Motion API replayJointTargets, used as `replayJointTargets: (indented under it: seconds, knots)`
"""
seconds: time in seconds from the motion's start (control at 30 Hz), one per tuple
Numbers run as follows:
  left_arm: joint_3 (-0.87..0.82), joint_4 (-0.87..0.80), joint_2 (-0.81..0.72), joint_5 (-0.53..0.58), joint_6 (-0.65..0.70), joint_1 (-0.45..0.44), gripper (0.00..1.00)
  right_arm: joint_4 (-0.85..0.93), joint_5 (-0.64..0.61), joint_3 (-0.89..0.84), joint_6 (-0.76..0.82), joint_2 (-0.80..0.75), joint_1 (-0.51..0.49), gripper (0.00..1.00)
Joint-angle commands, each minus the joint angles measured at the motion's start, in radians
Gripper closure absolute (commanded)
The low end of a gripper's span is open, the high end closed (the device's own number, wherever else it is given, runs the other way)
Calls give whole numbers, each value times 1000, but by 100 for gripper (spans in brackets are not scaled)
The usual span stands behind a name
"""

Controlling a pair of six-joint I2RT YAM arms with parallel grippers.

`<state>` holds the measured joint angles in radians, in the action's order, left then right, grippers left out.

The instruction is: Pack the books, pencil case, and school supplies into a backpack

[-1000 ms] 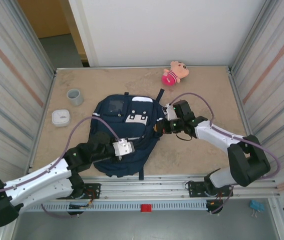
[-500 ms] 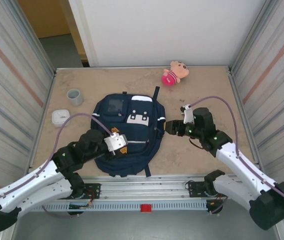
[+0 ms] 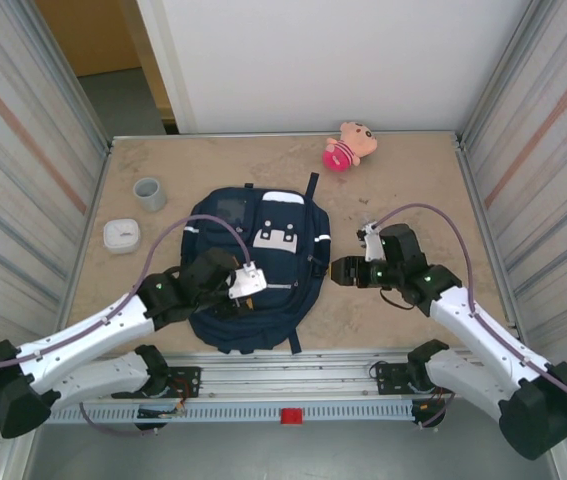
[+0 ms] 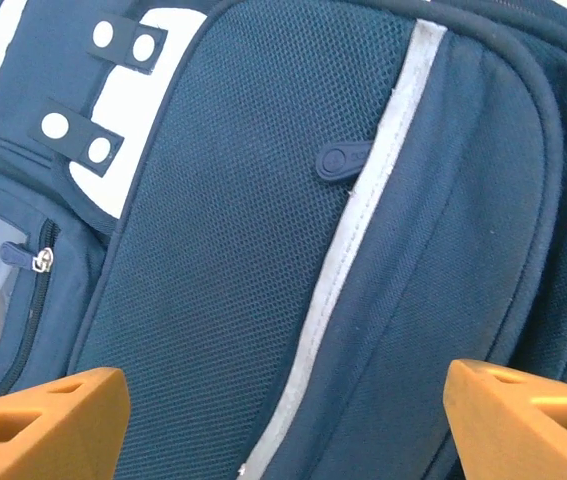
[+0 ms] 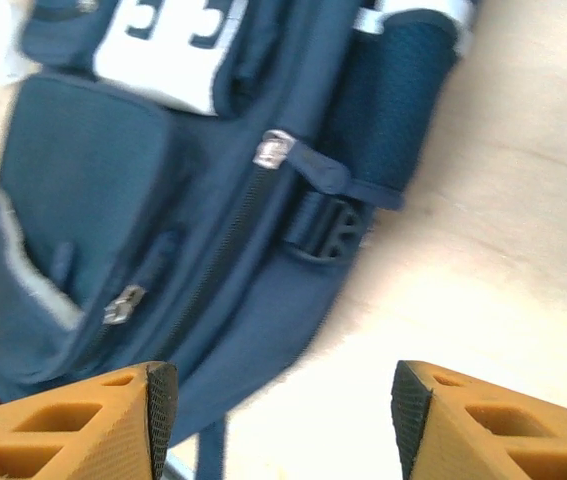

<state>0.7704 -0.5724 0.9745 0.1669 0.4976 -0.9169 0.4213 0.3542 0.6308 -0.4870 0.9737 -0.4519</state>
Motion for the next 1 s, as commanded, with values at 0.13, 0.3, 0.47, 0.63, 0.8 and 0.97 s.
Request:
replayJointTargets:
  seconds: [0.13,0.3,0.47,0.63,0.8,0.97]
  knots:
    - [23,-11,-1,44,6,17,14,181,-61,207,142,191,64,39]
    - [17,-127,17,46,135,37,14,120,-11,207,174,208,11,37]
    - [1,-162,47,75,245,81,12,-20,7,149,177,161,-36,37]
    - [-51,-65,59,23,313,93,11,-139,55,90,171,100,-44,37]
    - [-74,-7,107,-39,319,93,9,-221,116,43,169,54,-44,36]
    - [-76,8,123,-87,297,92,8,-286,138,-2,159,34,-44,35]
